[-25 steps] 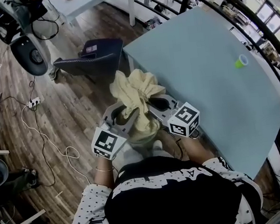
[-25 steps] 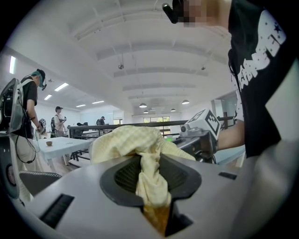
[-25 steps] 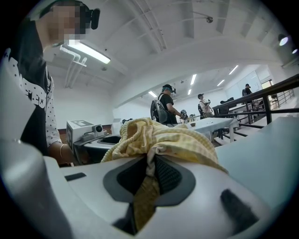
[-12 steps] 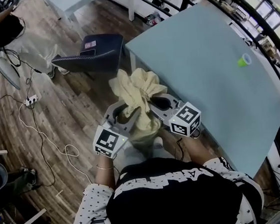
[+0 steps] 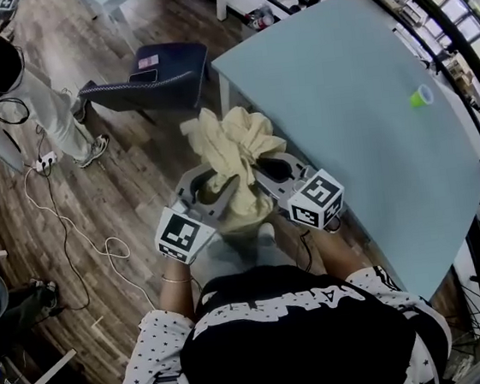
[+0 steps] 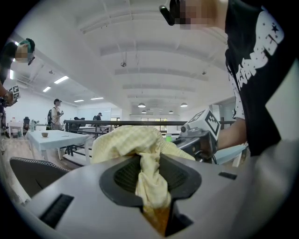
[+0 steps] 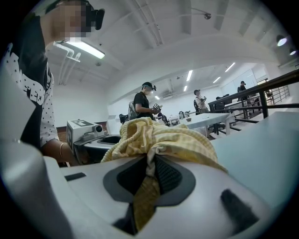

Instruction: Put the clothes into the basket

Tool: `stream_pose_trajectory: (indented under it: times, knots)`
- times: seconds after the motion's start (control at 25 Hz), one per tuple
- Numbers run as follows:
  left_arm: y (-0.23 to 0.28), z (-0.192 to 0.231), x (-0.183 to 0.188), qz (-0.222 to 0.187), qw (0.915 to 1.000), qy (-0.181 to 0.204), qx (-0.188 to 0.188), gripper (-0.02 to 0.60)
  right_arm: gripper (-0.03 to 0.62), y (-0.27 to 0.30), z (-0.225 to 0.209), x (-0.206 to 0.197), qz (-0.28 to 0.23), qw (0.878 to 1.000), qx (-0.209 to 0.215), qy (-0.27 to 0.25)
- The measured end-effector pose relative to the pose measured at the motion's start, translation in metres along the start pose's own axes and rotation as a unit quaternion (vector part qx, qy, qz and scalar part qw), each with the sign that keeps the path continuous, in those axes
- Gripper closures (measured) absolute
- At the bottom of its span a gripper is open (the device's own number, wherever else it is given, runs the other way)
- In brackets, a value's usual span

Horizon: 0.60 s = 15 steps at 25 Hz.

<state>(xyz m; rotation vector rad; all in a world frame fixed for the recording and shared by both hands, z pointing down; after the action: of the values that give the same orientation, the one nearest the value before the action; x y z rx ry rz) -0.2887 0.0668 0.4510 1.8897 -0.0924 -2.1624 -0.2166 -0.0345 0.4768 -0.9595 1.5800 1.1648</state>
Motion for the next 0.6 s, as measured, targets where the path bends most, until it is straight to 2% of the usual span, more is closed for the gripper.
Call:
stream_pose_trajectory:
  times: [0.6]
  knots:
    - [0.005, 0.01, -0.028, 0.013, 0.9997, -0.019, -0.01, 0.46, 0.531, 0.01, -0.003, -0.026, 0.018, 1.0, -0.004, 0.015]
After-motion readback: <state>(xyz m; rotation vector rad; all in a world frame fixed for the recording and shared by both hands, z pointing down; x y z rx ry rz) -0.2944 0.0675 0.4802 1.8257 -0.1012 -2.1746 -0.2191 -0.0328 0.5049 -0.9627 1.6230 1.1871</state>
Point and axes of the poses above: the fingertips, and each gripper's own axes: y forward along the fingers, z to its left, x out of its top, the point moved 6 cm from there along -y, backward along the fingers, and after that the axes turned 8 degrees about -y, right-handed, at the moved point
